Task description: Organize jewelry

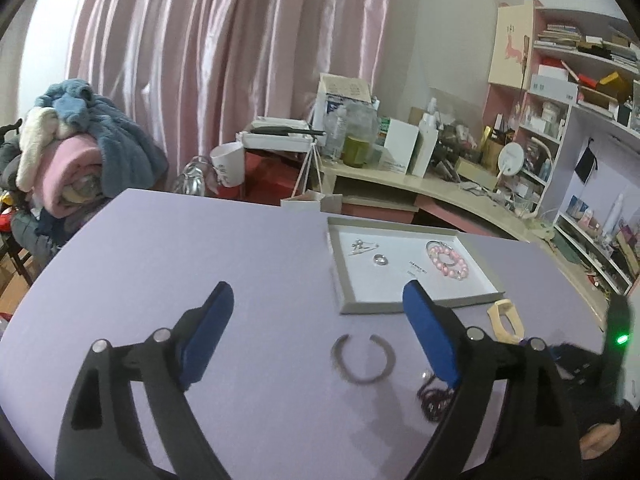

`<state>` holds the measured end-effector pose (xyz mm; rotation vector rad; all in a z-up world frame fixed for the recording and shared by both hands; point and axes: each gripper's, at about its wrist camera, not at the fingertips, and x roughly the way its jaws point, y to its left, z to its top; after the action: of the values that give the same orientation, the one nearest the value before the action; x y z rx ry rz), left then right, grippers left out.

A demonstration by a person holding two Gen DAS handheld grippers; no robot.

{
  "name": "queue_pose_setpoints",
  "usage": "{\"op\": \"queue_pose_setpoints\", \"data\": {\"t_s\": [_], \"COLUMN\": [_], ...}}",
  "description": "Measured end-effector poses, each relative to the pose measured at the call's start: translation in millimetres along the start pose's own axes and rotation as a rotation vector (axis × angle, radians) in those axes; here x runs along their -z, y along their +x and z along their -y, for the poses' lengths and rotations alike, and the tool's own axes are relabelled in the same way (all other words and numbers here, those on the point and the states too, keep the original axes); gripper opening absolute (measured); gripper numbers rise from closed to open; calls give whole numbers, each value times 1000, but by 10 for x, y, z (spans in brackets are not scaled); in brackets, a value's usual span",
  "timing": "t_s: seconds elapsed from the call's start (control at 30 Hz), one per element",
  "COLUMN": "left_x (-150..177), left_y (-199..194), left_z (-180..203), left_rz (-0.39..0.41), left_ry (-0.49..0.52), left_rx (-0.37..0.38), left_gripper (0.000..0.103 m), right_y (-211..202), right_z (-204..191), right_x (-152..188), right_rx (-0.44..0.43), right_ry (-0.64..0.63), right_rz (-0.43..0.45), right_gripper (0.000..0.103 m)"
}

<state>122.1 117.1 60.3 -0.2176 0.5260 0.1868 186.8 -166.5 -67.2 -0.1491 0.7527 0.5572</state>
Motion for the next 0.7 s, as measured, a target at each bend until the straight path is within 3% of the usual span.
{"op": "queue_pose_setpoints", "data": {"t_s": [0.33,0.7], "left_x": [207,260], "left_y": [-427,-475], "left_z": [-133,-150], "left_rz": [26,22], "left_ry": [2,-14], "left_rx": [1,12], "left_gripper": [90,90], "right_y": [262,345], "right_z": [-110,-105], "right_x": [154,80], "right_rx": [31,94], "right_ry": [17,23], "right_rz": [-105,-99], "right_gripper": [45,32]}}
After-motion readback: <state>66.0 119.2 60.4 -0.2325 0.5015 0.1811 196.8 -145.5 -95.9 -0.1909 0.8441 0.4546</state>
